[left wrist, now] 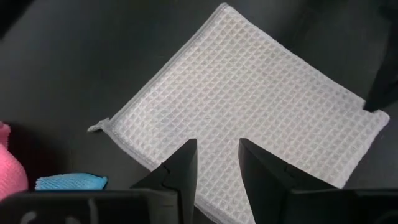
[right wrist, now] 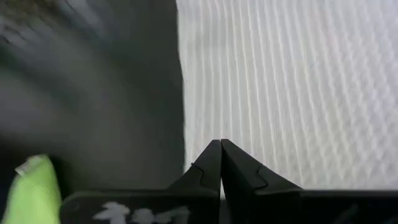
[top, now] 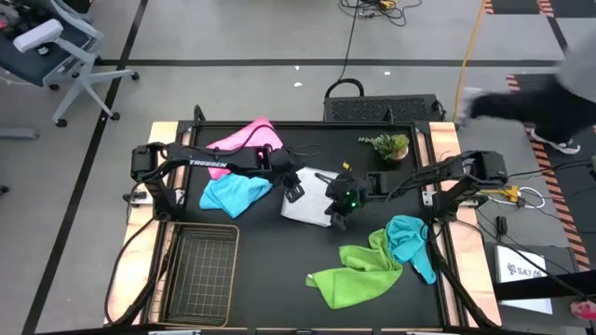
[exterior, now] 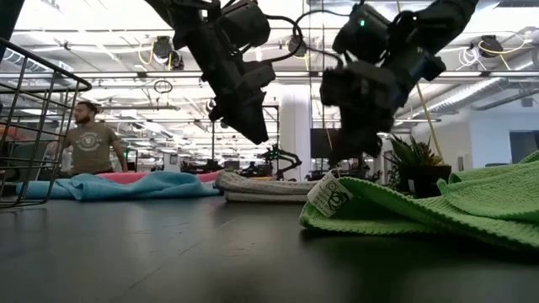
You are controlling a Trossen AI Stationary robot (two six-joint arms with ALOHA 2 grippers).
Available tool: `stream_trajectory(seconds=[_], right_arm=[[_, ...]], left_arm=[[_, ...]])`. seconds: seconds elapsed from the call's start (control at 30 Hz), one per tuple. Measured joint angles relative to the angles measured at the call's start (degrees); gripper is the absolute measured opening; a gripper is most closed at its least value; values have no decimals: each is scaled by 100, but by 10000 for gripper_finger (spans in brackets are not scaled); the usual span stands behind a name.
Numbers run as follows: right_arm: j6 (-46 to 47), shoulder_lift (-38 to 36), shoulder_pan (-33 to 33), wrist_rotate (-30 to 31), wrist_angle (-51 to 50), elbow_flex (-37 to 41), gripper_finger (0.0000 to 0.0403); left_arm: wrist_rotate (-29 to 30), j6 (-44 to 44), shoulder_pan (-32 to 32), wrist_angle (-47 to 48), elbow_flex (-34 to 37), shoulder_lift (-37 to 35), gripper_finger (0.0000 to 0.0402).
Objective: Fold microfiber towels
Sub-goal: Fold the gray microfiber cloth
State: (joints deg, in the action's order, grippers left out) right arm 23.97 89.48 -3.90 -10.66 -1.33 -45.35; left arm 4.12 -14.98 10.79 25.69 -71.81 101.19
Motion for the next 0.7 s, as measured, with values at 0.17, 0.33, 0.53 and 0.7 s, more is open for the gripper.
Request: stream_trajectory(seconds=[0.17, 0.33, 0.53, 0.7], right_arm=[[33, 155, 26, 27, -70, 1, 0], [-29, 299, 26, 389, -54, -2, 0], [-131, 482, 26, 479, -89, -2, 0], [-354, 474, 24, 481, -771, -22, 0]], left_arm=[[0, -11, 40, 40, 0, 2, 118], [29, -13, 80, 82, 2, 2, 118], [43, -15, 92, 138, 2, 2, 118], [42, -55, 92, 164, 2, 2, 118]])
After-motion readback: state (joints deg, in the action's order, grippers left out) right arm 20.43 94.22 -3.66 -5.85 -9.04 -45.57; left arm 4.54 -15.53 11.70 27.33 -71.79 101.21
